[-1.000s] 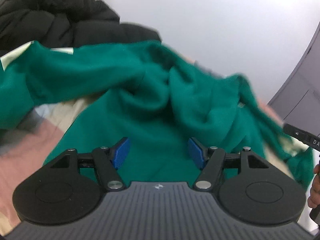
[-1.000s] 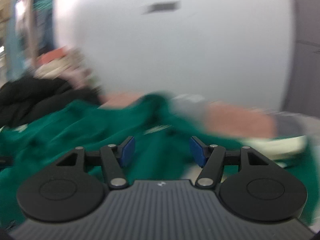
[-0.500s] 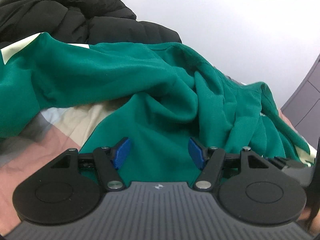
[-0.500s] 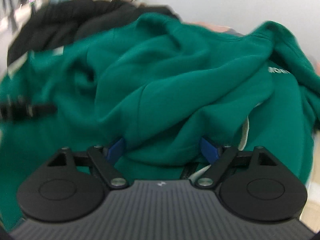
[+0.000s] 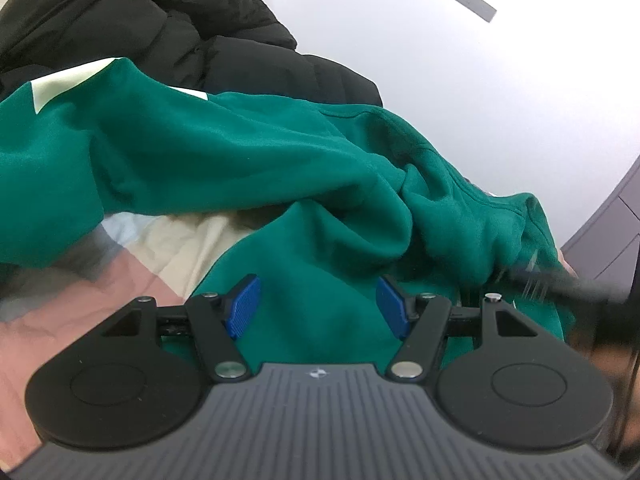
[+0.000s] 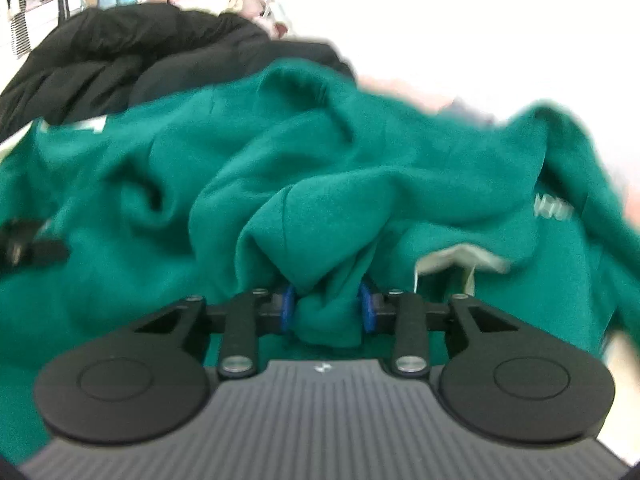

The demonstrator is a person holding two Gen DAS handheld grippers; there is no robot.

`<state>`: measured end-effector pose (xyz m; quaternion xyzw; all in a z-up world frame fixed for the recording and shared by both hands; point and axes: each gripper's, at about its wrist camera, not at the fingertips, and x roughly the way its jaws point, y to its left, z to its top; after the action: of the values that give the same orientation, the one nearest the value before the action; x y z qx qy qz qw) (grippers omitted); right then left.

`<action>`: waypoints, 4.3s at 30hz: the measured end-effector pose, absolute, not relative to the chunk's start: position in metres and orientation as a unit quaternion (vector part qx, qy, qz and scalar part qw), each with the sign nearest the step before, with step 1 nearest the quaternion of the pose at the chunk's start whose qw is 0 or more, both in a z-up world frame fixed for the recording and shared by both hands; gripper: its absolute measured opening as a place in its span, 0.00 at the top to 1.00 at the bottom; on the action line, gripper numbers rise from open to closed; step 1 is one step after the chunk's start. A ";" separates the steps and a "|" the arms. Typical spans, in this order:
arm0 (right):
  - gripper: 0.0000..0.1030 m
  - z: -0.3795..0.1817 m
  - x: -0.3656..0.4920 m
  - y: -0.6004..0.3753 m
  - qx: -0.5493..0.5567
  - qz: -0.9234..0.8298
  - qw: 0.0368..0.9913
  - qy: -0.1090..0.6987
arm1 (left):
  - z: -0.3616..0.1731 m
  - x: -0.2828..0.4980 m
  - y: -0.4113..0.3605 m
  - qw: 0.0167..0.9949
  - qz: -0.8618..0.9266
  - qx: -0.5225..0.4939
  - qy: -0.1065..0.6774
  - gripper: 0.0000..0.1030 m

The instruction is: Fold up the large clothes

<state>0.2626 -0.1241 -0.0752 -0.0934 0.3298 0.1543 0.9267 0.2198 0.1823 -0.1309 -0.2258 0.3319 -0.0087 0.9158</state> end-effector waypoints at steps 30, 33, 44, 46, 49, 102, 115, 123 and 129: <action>0.41 -0.086 0.623 -0.165 -0.064 -0.080 0.974 0.201 | -0.170 0.240 0.193 0.930 -0.043 -0.243 0.271 0.32; 0.24 -0.083 0.612 -0.159 -0.055 -0.076 0.976 0.197 | -0.174 0.240 0.192 0.934 -0.053 -0.236 0.265 0.32; 0.24 -0.021 0.483 -0.164 -0.025 -0.051 0.978 0.200 | -0.159 0.222 0.198 0.929 -0.078 -0.242 0.270 0.31; 0.24 -0.007 0.445 -0.169 -0.010 -0.048 0.979 0.198 | -0.151 0.213 0.197 0.928 -0.079 -0.239 0.273 0.31; 0.24 0.014 0.377 -0.179 0.009 -0.041 0.981 0.191 | -0.139 0.196 0.196 0.926 -0.074 -0.241 0.281 0.31; 0.79 -0.138 0.076 -0.295 0.202 0.212 0.897 0.331 | -0.086 0.136 0.154 0.864 0.148 -0.276 0.394 0.30; 0.81 -0.106 0.069 -0.347 0.216 0.024 0.934 0.285 | -0.132 0.100 0.189 0.868 0.083 -0.293 0.392 0.30; 0.81 -0.104 0.077 -0.324 0.158 -0.024 0.944 0.288 | -0.174 0.108 0.208 0.830 0.035 -0.394 0.393 0.26; 0.80 -0.112 0.080 -0.319 0.157 -0.025 0.936 0.314 | -0.171 0.117 0.193 0.838 0.002 -0.384 0.388 0.59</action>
<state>0.0798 -0.3188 -0.1125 0.1571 0.3135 -0.0252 0.9362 0.1170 0.1935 -0.1710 -0.3838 0.3882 0.0017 0.8378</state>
